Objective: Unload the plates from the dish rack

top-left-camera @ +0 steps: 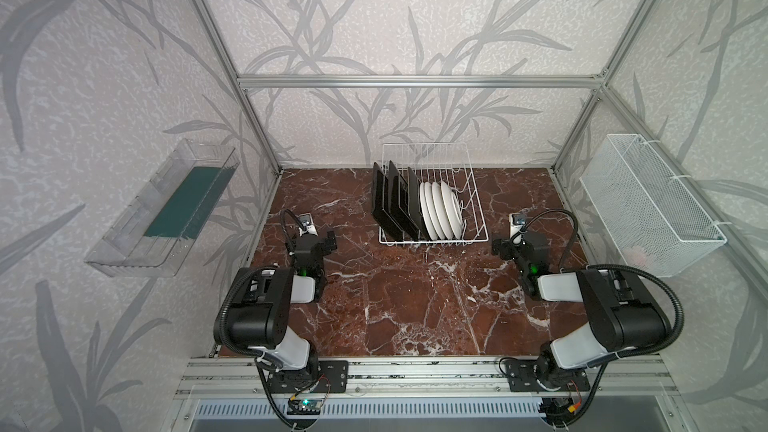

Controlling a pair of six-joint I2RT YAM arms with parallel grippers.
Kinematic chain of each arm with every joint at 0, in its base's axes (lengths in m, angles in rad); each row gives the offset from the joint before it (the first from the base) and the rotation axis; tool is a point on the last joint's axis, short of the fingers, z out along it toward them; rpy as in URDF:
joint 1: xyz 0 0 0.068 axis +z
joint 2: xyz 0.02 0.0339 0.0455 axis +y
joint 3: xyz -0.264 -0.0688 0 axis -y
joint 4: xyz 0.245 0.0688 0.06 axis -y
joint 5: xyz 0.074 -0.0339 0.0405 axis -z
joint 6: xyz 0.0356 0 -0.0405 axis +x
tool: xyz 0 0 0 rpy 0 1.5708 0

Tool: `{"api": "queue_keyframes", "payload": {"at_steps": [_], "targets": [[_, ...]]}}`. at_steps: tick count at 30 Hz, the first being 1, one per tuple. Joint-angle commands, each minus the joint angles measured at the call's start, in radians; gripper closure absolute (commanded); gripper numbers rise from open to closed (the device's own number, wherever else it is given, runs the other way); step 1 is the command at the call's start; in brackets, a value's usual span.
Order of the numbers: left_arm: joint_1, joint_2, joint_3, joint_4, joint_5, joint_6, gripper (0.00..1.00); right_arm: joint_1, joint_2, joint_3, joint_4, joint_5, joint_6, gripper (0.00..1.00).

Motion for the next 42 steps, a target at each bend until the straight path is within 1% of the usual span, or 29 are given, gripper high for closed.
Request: {"api": "queue_keyframes", "payload": {"at_steps": [1,19,20,23,26,28,29,31,35,37,39,42], "targets": [[0.002,0.007,0.013,0.006,0.004,0.003,0.01,0.000,-0.013,0.016,0.011,0.004,0.002,0.01],[0.000,0.001,0.003,0.022,0.003,0.002,0.01,0.000,-0.015,0.013,0.014,0.003,0.001,0.01],[0.000,0.004,0.001,0.031,0.001,0.003,0.01,-0.001,-0.016,0.012,0.017,0.009,0.004,0.01],[0.001,-0.014,-0.009,0.035,0.013,0.010,0.01,0.000,-0.052,0.001,0.020,0.078,0.035,0.01],[0.000,-0.076,-0.012,-0.017,0.015,0.010,0.01,-0.001,-0.118,0.006,-0.056,0.112,0.050,0.01],[0.001,-0.134,-0.001,-0.084,0.033,0.014,0.01,-0.001,-0.162,0.022,-0.102,0.119,0.050,0.01],[0.001,-0.171,0.009,-0.135,0.047,0.018,0.01,-0.002,-0.187,0.034,-0.173,0.125,0.052,0.01],[0.001,-0.240,0.034,-0.225,0.070,0.026,0.01,-0.001,-0.235,0.054,-0.235,0.142,0.060,0.01],[0.001,-0.383,0.086,-0.313,0.115,0.016,0.01,-0.002,-0.358,0.109,-0.364,0.158,0.064,0.01],[0.001,-0.439,0.164,-0.444,0.142,0.008,0.01,-0.002,-0.412,0.161,-0.468,0.151,0.063,0.01],[0.000,-0.472,0.285,-0.639,0.179,0.000,0.01,-0.002,-0.466,0.218,-0.566,0.151,0.077,0.01],[-0.002,-0.484,0.472,-0.917,0.242,-0.011,0.01,-0.002,-0.533,0.287,-0.672,0.089,0.069,0.01]]}}
